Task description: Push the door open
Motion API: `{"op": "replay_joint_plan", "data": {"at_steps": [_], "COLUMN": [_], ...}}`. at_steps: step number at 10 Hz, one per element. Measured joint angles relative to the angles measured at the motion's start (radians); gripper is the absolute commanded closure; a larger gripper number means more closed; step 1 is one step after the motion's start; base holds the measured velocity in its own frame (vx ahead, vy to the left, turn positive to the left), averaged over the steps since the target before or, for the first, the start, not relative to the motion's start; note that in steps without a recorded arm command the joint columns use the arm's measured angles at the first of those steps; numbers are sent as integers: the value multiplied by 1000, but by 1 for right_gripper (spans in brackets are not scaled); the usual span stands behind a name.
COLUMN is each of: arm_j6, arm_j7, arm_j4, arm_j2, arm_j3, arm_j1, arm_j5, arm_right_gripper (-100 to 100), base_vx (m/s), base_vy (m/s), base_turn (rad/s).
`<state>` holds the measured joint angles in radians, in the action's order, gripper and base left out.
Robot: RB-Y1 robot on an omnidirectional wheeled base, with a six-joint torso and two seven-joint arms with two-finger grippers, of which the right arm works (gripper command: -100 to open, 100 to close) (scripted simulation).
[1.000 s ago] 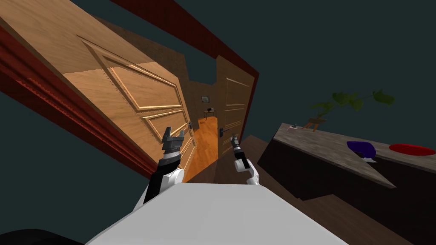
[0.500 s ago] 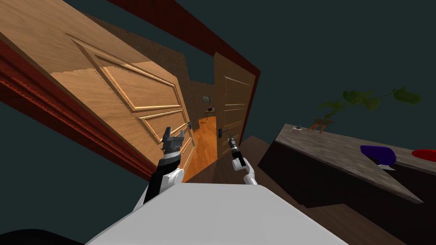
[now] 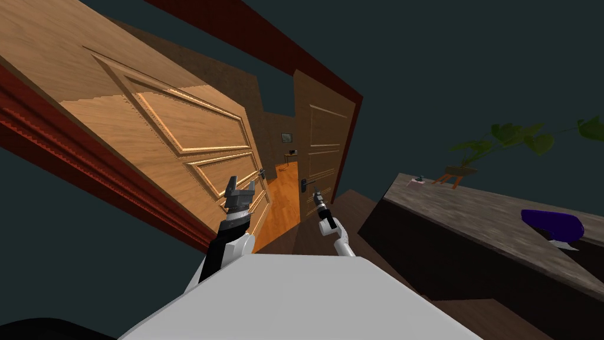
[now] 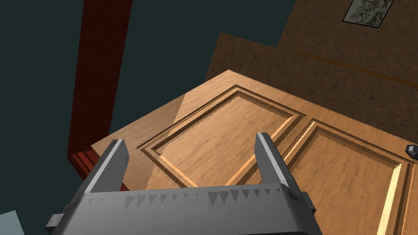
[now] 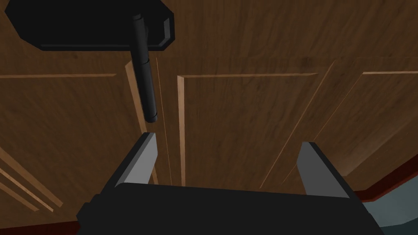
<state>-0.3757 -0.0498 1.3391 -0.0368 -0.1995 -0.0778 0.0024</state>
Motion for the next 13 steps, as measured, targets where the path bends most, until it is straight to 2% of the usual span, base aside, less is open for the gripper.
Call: {"op": "replay_joint_plan", "data": {"at_steps": [4, 6, 7, 10, 12, 13], "arm_j6": [5, -1, 4, 12, -3, 2], "arm_j7": [-9, -11, -18, -26, -28, -33], "arm_j4": [-92, -157, -170, -226, -290, -312], "arm_j2": [14, 26, 23, 34, 44, 48], "arm_j3": [-20, -33, -43, -59, -65, -74], "arm_j1": [-59, -92, -100, -137, -168, -186], "arm_j5": [5, 10, 11, 14, 16, 18], "arm_right_gripper": [-100, -100, -100, -100, -100, -100], "base_vx": [39, 64, 66, 34, 40, 37], "base_vy": [-86, -117, -112, -88, -110, -178], "base_turn": [48, 62, 61, 29, 71, 59]}}
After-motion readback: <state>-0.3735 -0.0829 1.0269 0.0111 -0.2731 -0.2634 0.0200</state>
